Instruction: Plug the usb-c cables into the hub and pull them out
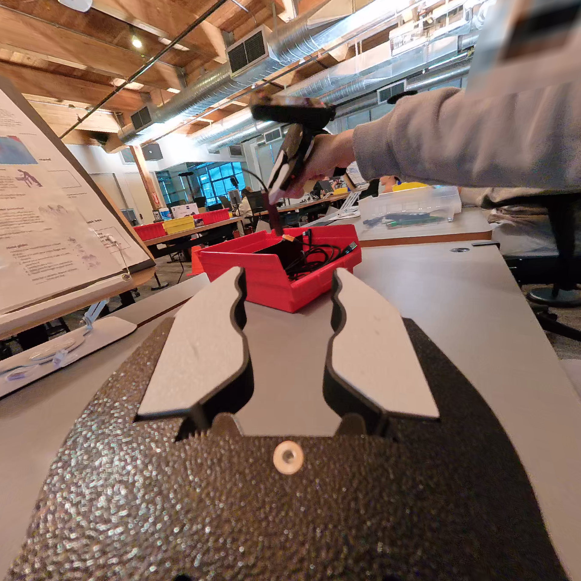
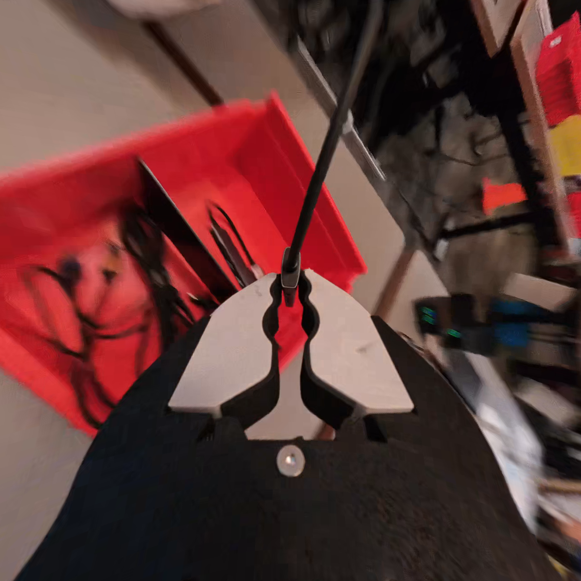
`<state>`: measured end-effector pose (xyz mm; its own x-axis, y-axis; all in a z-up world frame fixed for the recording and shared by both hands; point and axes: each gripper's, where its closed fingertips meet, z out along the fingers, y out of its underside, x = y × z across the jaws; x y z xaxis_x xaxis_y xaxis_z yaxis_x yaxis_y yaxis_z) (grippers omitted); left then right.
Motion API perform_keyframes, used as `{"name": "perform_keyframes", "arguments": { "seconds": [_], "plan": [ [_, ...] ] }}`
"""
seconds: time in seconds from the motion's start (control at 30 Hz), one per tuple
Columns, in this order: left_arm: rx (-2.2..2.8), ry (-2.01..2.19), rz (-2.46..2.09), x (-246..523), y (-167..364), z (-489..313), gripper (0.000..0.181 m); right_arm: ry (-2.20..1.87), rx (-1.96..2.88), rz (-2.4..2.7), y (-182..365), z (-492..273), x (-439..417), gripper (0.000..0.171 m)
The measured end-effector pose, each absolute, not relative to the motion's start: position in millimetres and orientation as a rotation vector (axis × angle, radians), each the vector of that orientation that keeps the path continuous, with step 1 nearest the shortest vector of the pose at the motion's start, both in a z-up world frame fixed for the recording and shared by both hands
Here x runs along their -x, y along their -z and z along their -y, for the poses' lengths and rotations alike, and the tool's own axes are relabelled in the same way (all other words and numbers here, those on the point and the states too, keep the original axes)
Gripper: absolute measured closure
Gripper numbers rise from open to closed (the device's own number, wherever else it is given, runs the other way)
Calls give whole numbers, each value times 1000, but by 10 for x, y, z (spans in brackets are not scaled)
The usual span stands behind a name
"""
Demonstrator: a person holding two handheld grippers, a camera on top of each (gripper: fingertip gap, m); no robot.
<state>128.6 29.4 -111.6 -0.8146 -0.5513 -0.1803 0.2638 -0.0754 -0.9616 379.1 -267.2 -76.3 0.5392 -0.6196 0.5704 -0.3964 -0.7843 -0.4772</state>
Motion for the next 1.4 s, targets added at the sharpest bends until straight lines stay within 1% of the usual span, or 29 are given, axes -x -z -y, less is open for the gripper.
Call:
{"name": "perform_keyframes", "arguments": {
  "seconds": [0.03, 0.1, 0.17, 0.37, 0.47, 0.5, 0.53, 0.6, 0.7, 0.8, 0.83, 0.87, 0.93, 1.03, 1.17, 1.23, 1.27, 1.4],
  "plan": [
    [315, 1938, -1657, -1294, 1124, -298, 132, 1138, 2624, -833, 857, 2802, -3830, 161],
    [334, 1957, -1656, -1306, 1140, -306, 133, 1104, 2783, -766, 1001, 2882, -3879, 161],
    [357, 1972, -1650, -1323, 1150, -320, 134, 1060, 2813, -742, 1059, 2865, -3947, 161],
    [363, 1969, -1661, -1337, 1191, -310, 135, 991, 2757, -818, 1171, 2748, -4213, 161],
    [360, 1967, -1664, -1333, 1192, -305, 136, 835, 2693, -879, 1374, 2637, -4210, 158],
    [361, 1967, -1662, -1334, 1192, -308, 136, 828, 2655, -913, 1406, 2632, -4225, 151],
    [363, 1968, -1660, -1334, 1190, -310, 136, 841, 2604, -947, 1402, 2634, -4243, 140],
    [361, 1969, -1660, -1327, 1191, -311, 136, 872, 2485, -981, 1301, 2606, -4239, 132],
    [363, 1965, -1671, -1324, 1199, -303, 136, 929, 2311, -978, 1062, 2486, -4070, 116],
    [383, 1984, -1672, -1323, 1195, -293, 135, 1043, 2167, -1005, 884, 2363, -3706, 101],
    [397, 2004, -1668, -1324, 1187, -292, 134, 1078, 2131, -1031, 874, 2325, -3539, 95],
    [420, 2022, -1661, -1331, 1180, -293, 134, 1120, 2114, -1067, 899, 2298, -3363, 92],
    [472, 2040, -1664, -1358, 1182, -292, 129, 1183, 2123, -1096, 1043, 2186, -3020, 83],
    [579, 2012, -1689, -1427, 1204, -297, 118, 1171, 2107, -1130, 1326, 1853, -2581, 69],
    [702, 1984, -1758, -1453, 1206, -277, 106, 1257, 2061, -1148, 1493, 1469, -2271, 62],
    [740, 1981, -1824, -1419, 1191, -220, 94, 1297, 2021, -1207, 1560, 1364, -2213, 56],
    [744, 2005, -1852, -1380, 1158, -172, 87, 1309, 1994, -1236, 1584, 1322, -2205, 55],
    [720, 2054, -1952, -1203, 1049, 14, 67, 1386, 1885, -1290, 1549, 1212, -2220, 51]
  ]
}}
